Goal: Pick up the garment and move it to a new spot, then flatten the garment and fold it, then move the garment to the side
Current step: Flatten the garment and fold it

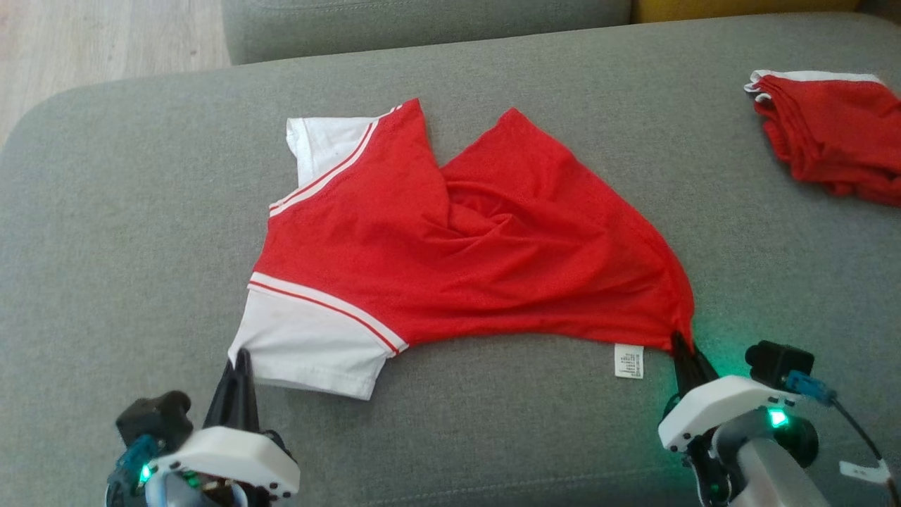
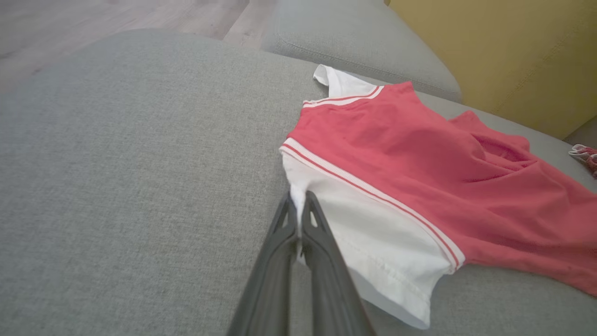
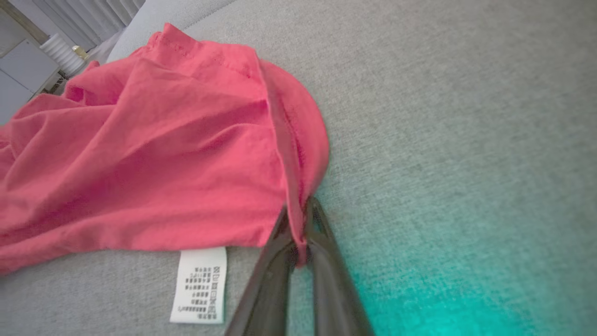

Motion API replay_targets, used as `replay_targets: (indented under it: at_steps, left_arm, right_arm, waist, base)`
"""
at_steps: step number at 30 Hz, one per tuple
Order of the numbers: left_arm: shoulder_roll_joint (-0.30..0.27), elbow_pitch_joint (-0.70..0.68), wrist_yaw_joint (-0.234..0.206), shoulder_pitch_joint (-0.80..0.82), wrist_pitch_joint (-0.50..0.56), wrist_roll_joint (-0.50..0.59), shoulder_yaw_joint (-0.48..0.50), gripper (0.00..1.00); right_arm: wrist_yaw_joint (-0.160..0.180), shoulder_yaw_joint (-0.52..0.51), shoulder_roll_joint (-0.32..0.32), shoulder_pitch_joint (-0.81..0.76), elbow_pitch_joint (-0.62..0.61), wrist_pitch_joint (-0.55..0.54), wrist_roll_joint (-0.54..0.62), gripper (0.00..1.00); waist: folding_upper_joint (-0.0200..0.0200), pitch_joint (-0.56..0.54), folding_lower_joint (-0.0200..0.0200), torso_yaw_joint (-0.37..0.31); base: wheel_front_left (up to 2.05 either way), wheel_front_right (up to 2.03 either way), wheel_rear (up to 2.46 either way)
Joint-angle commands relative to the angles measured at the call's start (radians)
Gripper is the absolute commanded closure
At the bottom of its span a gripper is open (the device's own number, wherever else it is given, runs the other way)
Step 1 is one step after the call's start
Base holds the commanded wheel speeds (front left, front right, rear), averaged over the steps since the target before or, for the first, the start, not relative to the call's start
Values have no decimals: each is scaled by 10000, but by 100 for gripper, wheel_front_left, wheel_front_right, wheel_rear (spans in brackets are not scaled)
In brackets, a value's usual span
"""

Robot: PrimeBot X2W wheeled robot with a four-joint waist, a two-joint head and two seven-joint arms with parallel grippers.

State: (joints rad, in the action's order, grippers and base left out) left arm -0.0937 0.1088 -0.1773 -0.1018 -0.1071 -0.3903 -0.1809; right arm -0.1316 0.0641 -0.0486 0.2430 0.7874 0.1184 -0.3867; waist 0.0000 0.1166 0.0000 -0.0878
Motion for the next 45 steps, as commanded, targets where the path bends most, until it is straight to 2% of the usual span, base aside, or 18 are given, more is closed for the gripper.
replay_targets:
  at_steps: [1, 7, 13, 19, 25, 35, 40, 43, 45]
  left_arm:
    - [-167, -429, -48, 289, -127, -17, 296, 100]
    - [-212, -778, -2, 445, -292, 24, 254, 100]
    - [-327, -1656, 187, 844, -497, -13, 260, 100]
    - [-677, -2986, 287, 1536, -372, 141, 328, 100]
    - [-1276, -4737, 384, 2673, 46, 548, 450, 100]
    - [-2275, -7129, 848, 5461, 1392, 1209, 384, 100]
    - [-2594, -6913, 1225, 7377, 2294, 1226, 245, 100]
    - [-2582, -6054, 1333, 8233, 2682, 989, 243, 100]
    - [-2422, -5206, 1322, 8761, 2939, 638, 303, 100]
  right_arm:
    - [9, 406, -16, 262, -31, 29, -177, 100]
    - [9, 577, -16, 399, -307, 277, -656, 100]
    - [9, 1047, -73, 413, -1843, 169, -1317, 100]
    - [9, 1409, -566, 112, -4375, -463, -1907, 100]
    - [9, 1470, -1171, -84, -7493, -1181, -2582, 100]
    - [9, 492, -1624, -38, -12164, -2560, -2653, 100]
    - [9, -90, -1399, 403, -13518, -3478, -2344, 100]
    - [9, -284, -1257, 841, -13301, -3879, -2098, 100]
    - [9, -129, -1184, 1359, -12717, -4081, -2039, 100]
  waist:
    - [0, -39, 0, -43]
    - [0, -209, 0, -170]
    - [0, -685, 0, -398]
    - [0, -1242, 0, -570]
    - [0, -1476, 0, -695]
    - [0, -1494, 0, -801]
    - [0, -1042, 0, -874]
    - [0, -494, 0, -885]
    - [0, -79, 0, -906]
  base:
    - [0, 0, 0]
    - [0, 0, 0]
    - [0, 0, 0]
    - [0, 0, 0]
    - [0, 0, 0]
    - [0, 0, 0]
    - [0, 0, 0]
    - [0, 0, 0]
    - [0, 0, 0]
